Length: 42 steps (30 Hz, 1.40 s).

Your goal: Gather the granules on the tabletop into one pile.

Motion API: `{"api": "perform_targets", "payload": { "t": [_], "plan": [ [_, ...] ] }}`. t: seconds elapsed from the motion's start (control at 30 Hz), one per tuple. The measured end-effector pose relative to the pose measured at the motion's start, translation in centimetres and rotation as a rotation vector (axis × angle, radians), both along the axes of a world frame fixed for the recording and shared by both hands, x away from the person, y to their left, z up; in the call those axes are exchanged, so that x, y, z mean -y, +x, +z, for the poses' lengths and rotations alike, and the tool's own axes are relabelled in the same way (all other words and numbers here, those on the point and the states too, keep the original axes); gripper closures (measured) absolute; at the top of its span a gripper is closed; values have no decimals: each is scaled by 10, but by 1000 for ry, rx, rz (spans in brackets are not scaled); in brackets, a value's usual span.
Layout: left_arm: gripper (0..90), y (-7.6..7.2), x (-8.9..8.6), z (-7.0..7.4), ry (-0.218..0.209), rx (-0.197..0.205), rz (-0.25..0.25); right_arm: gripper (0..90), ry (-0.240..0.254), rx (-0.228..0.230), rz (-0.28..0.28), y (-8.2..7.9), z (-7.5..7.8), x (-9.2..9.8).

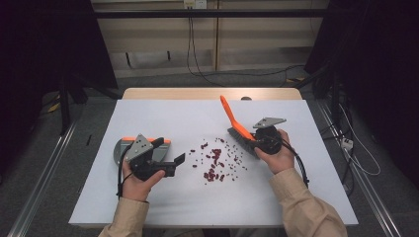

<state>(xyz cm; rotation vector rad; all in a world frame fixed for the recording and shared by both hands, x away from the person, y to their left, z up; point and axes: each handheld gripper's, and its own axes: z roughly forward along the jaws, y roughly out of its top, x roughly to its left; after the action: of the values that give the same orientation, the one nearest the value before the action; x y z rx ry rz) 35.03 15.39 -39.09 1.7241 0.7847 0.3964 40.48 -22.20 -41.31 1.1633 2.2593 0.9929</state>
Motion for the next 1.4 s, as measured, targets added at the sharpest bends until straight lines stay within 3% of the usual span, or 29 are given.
{"api": "perform_targets", "payload": {
  "t": [1.4],
  "plan": [
    [46, -2, -3, 4, -3, 22, 3, 714, -77, -12, 76, -13, 1, -25]
  ]
}}
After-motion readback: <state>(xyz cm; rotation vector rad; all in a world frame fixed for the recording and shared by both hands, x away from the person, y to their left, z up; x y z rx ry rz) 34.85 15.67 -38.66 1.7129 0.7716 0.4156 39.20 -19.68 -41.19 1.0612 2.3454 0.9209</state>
